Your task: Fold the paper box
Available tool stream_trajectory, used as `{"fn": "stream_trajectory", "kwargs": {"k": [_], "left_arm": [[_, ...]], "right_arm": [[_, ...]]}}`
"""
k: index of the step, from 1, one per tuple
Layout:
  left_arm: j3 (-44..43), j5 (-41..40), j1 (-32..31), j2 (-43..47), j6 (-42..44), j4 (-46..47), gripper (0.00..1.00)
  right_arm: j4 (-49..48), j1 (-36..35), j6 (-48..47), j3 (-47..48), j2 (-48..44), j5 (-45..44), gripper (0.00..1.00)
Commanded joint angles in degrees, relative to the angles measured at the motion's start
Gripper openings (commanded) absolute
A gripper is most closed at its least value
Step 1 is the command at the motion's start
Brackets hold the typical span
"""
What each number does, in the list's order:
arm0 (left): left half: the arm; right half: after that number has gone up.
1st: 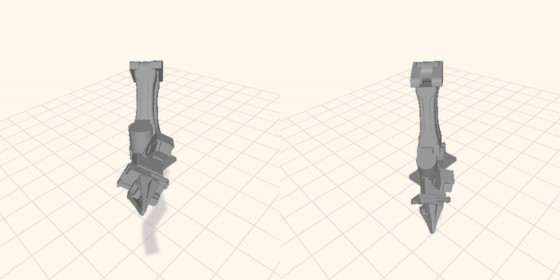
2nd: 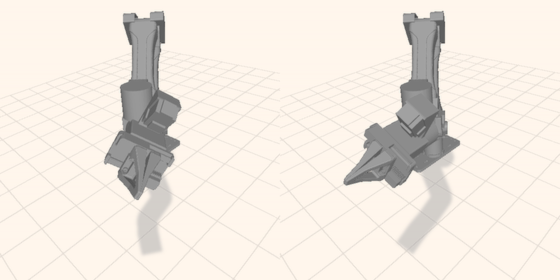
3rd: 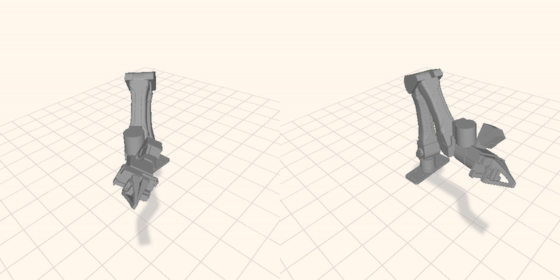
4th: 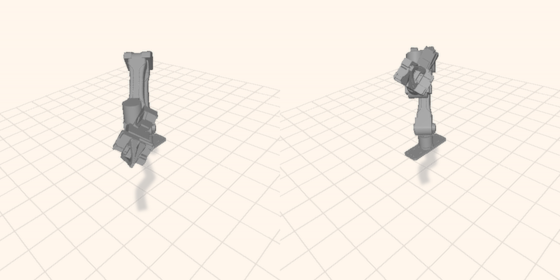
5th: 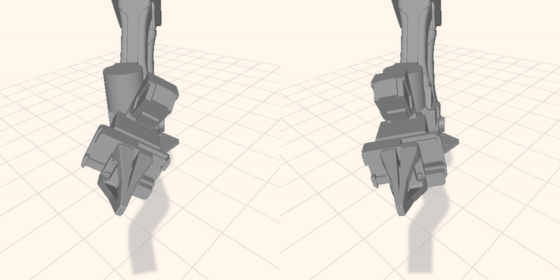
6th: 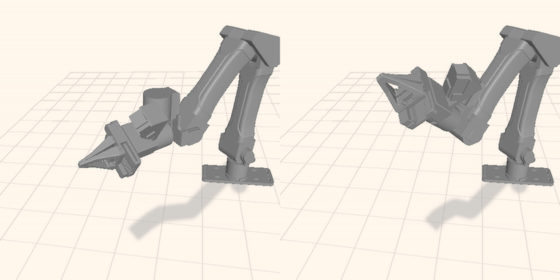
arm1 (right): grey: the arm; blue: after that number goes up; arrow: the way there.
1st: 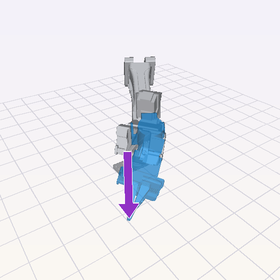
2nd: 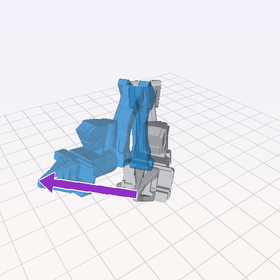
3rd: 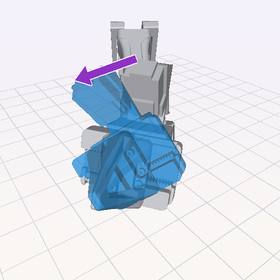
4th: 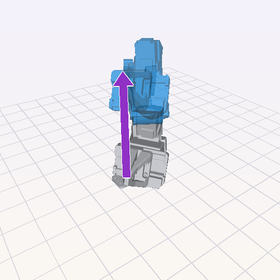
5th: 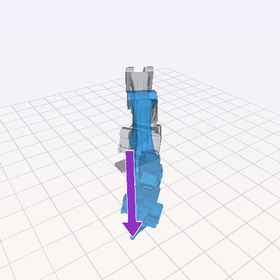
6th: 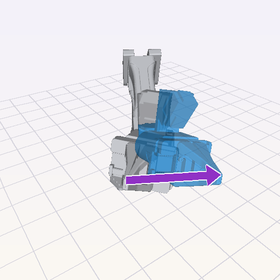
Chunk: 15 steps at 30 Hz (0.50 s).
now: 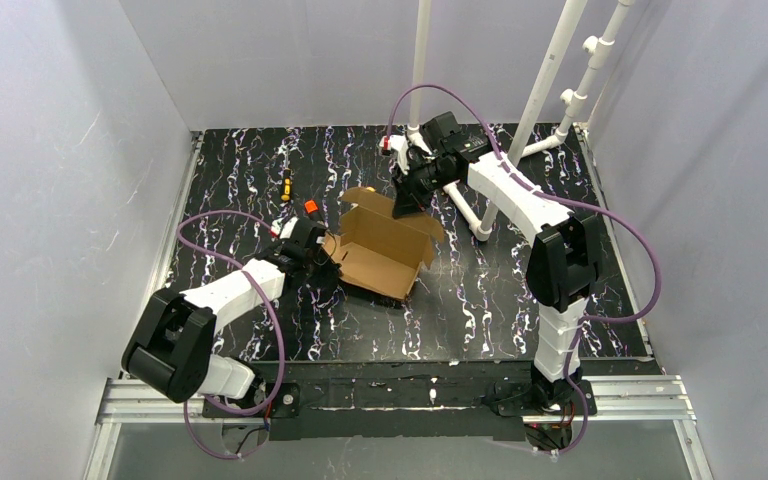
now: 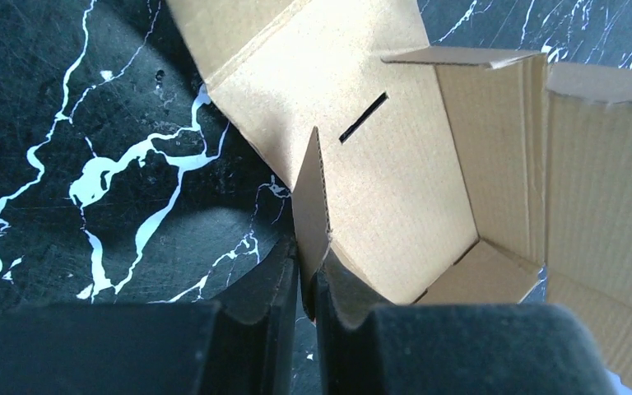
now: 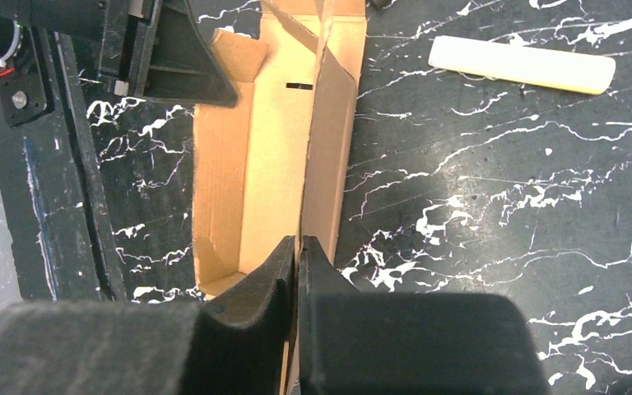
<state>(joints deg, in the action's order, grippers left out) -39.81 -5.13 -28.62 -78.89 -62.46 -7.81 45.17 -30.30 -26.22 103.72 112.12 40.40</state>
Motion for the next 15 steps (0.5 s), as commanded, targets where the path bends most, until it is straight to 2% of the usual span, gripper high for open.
{"fn": "stream_trajectory", "kwargs": {"k": [1, 6, 9, 13, 15], "left_arm": [[0.37, -0.25, -0.25, 0.39, 0.53, -2.5, 0.08], [2.88, -0.05, -0.21, 2.23, 0.45, -3.28, 0.07], [3.86, -0.42, -0.24, 3.63, 0.49, -3.79, 0.07], [4.28, -1.21, -0.21, 5.05, 0.41, -5.0, 0.08], [4.52, -1.19, -0.21, 5.68, 0.34, -5.02, 0.09]], "right_arm": [[0.81, -0.28, -1.54, 2.47, -0.07, -4.77, 0.23], [0.62, -0.19, -1.41, 1.88, 0.51, -9.27, 0.43], [0.98, -0.13, -1.29, 1.57, 1.21, -10.31, 0.52], [1.24, 0.56, -1.46, 0.28, 0.57, -10.2, 0.7], [1.1, 0.85, -1.38, -0.65, 0.12, -9.79, 0.71]]}}
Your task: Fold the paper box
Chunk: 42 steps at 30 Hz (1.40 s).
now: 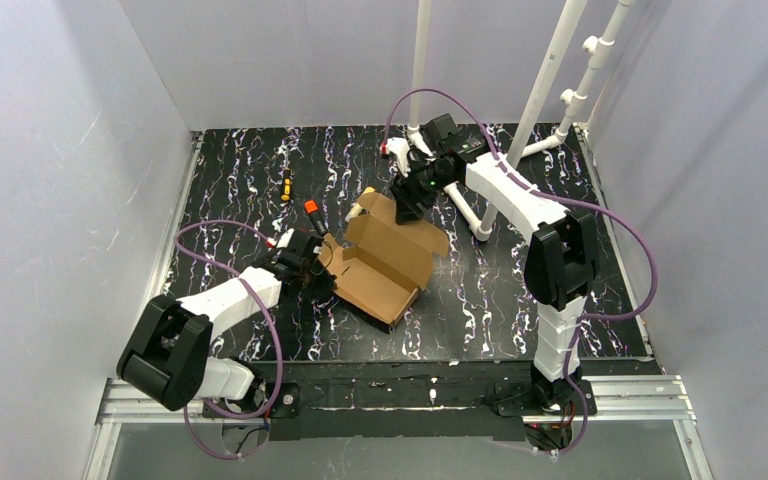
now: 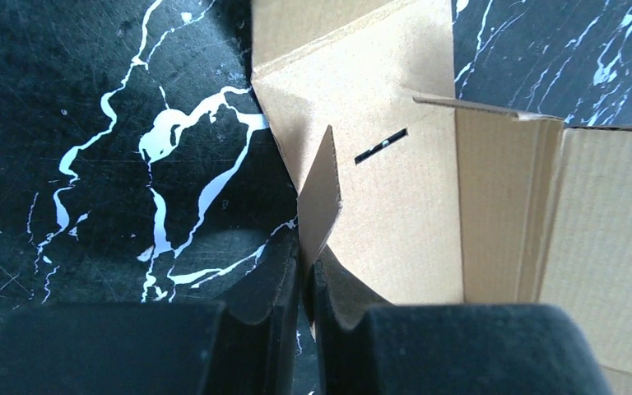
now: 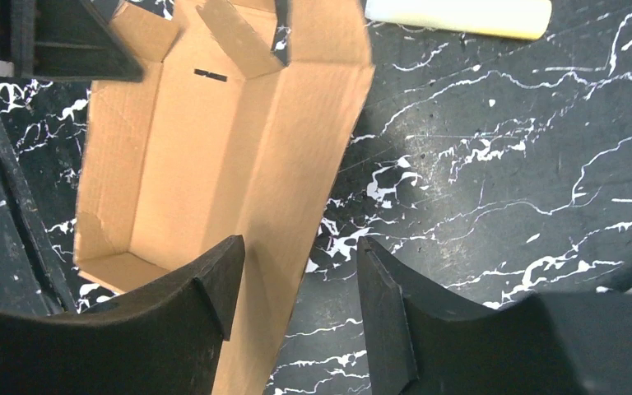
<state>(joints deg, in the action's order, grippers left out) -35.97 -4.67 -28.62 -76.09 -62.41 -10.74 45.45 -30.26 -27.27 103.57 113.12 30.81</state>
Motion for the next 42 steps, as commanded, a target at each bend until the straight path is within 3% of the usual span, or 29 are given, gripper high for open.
{"fn": "stream_trajectory", "kwargs": {"k": [1, 6, 10, 13, 16, 20, 25, 34, 42], "left_arm": [[0.64, -1.42, -0.21, 3.13, 0.25, -2.09, 0.1], [1.01, -0.54, -0.21, 6.22, 2.02, -2.22, 0.2], [1.25, -0.85, -0.21, 11.74, 7.35, -3.61, 0.51], [1.79, -0.01, -0.04, 18.22, 15.56, -2.91, 0.77], [2.73, 0.64, 1.37, 25.03, 24.79, -1.16, 0.97], [4.93, 8.55, 11.02, 27.87, 28.44, 4.06, 0.98], [4.63, 21.96, 22.56, 17.86, 28.27, 13.63, 0.98], [-2.44, 25.05, 24.05, 1.66, 35.4, 14.56, 0.94], [-7.59, 28.55, 23.96, -7.37, 38.93, 14.06, 0.73]], "right_arm": [[0.86, 0.89, -0.34, -0.89, -0.96, 0.03, 0.7], [0.93, 0.99, -1.03, -3.19, -0.91, 1.2, 0.7], [1.41, 1.23, -1.79, -2.94, -0.45, 2.47, 0.7], [2.02, 1.42, -2.61, -2.14, -0.24, 3.11, 0.71], [2.61, 1.8, -3.41, -1.2, -0.3, 3.19, 0.75], [3.68, 2.86, -4.91, 0.15, -1.52, 2.61, 0.84], [6.21, 3.54, -8.66, 1.39, -5.16, 2.05, 0.93], [3.95, 4.0, -14.53, -7.97, -18.02, 4.34, 0.95], [-0.93, 4.07, -18.12, -22.65, -28.5, 14.4, 0.98]]}}
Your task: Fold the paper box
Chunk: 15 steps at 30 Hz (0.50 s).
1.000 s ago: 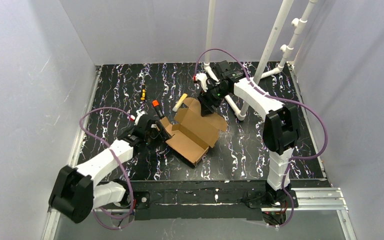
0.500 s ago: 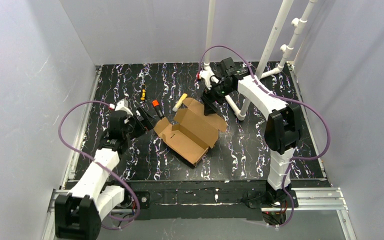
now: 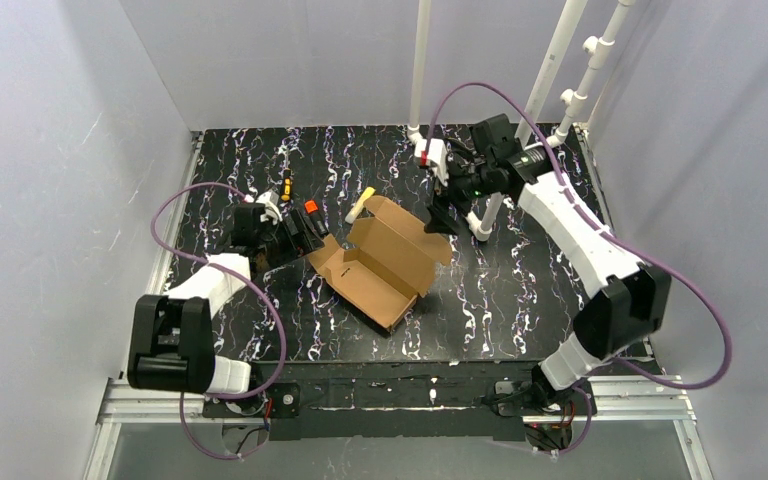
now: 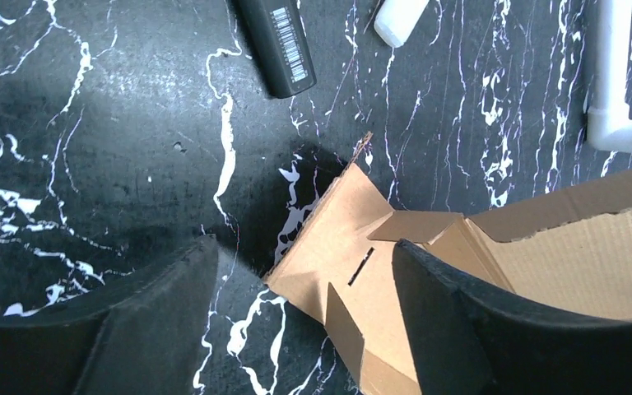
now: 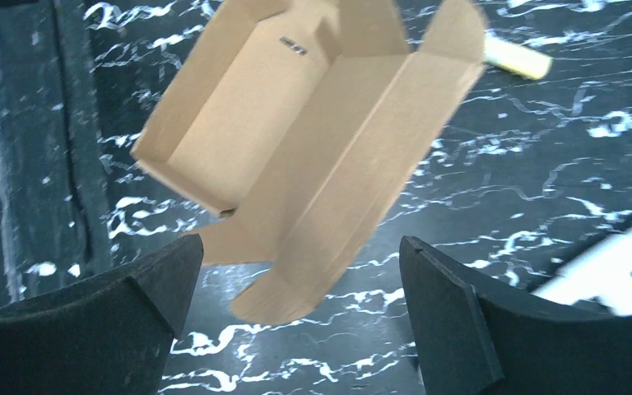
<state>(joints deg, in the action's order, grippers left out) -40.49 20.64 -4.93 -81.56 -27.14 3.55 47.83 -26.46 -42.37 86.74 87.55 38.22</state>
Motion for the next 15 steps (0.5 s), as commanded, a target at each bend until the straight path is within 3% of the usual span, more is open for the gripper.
{"fn": "stream_trajectory", "kwargs": {"k": [1, 4, 9, 15], "left_arm": [[-3.43, 3.04, 0.23, -2.54, 4.13, -0.43, 0.72], [-4.33, 3.44, 0.1, -4.51, 5.41, -0.56, 0.67], [-5.05, 5.64, -0.6, -6.87, 6.05, -0.43, 0.47], [-1.59, 4.8, -2.25, -2.51, 4.36, 0.31, 0.03]], "right_arm": [[-3.39, 0.27, -3.33, -7.32, -3.41, 8.74, 0.98], [-2.65, 0.28, -4.32, -10.93, -4.04, 13.66, 0.98], [0.1, 0.27, -8.0, -14.48, -5.48, 18.6, 0.98], [1.89, 0.27, -12.82, -17.3, -7.79, 20.74, 0.95]]}}
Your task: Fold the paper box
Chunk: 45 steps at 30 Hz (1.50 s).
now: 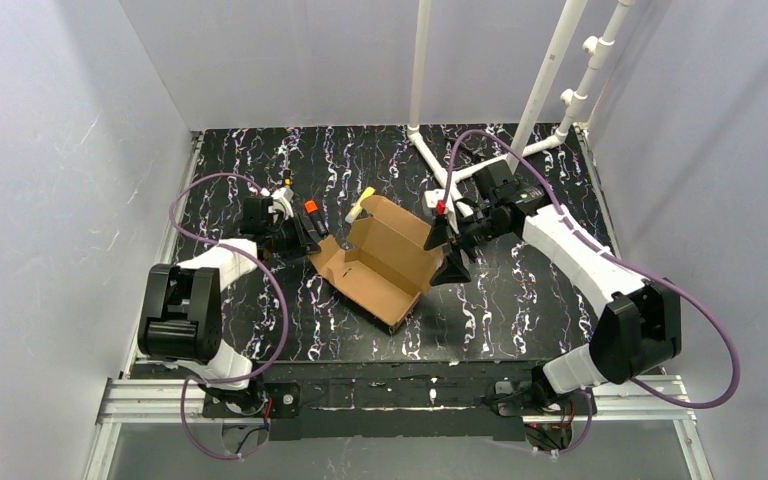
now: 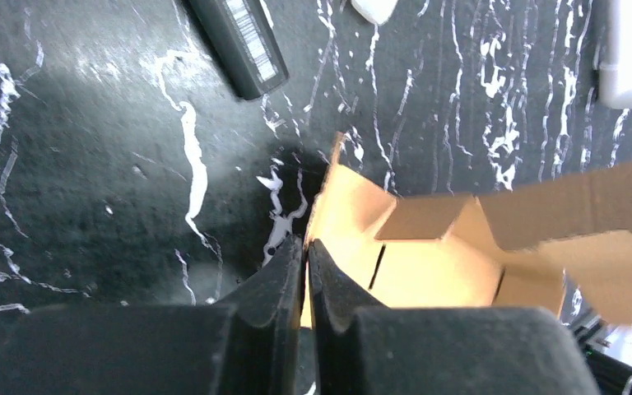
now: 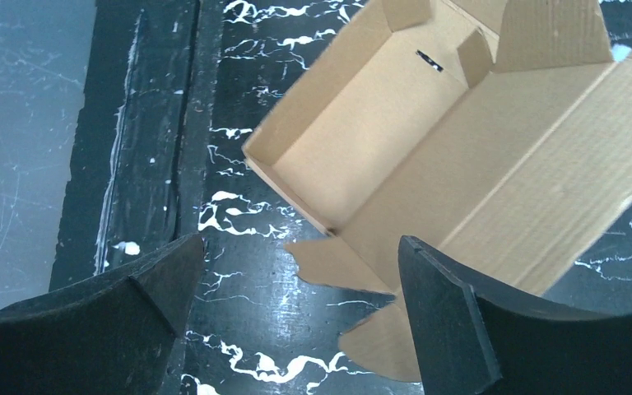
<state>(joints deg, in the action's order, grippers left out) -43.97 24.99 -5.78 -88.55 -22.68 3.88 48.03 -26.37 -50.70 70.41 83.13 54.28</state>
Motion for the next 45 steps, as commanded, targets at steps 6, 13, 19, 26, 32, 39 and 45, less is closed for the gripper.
{"fn": "stream_trajectory", "kwargs": {"k": [6, 13, 19, 26, 32, 39, 45], "left_arm": [[10.22, -11.9, -8.02, 19.16, -3.07, -1.0, 0.0], [19.18, -26.69, -17.39, 31.14, -5.31, -0.83, 0.0], [22.14, -29.82, -19.88, 36.07, -4.91, 0.28, 0.0], [22.43, -32.5, -22.49, 37.98, -4.71, 0.3, 0.0], [22.2, -35.25, -25.12, 38.11, -7.18, -0.95, 0.0], [21.52, -37.21, -27.74, 38.42, -10.02, -2.13, 0.0], [20.29, -38.0, -29.08, 39.85, -10.82, -3.51, 0.0]], "right_arm": [[-3.11, -3.08, -1.99, -2.73, -2.59, -1.68, 0.92], [-10.3, -10.89, 4.6, -0.8, 2.16, -11.89, 0.88], [-17.07, -14.95, 10.96, 1.23, 9.23, -16.09, 0.73], [-16.77, -20.24, 10.01, 0.94, 12.53, -13.51, 0.6], [-17.35, -24.84, 8.2, -0.95, 12.58, -17.02, 0.61], [-22.6, -27.68, 7.99, -5.75, 12.46, -26.42, 0.59], [-24.92, -28.68, 7.1, -8.24, 11.71, -30.6, 0.48]]}}
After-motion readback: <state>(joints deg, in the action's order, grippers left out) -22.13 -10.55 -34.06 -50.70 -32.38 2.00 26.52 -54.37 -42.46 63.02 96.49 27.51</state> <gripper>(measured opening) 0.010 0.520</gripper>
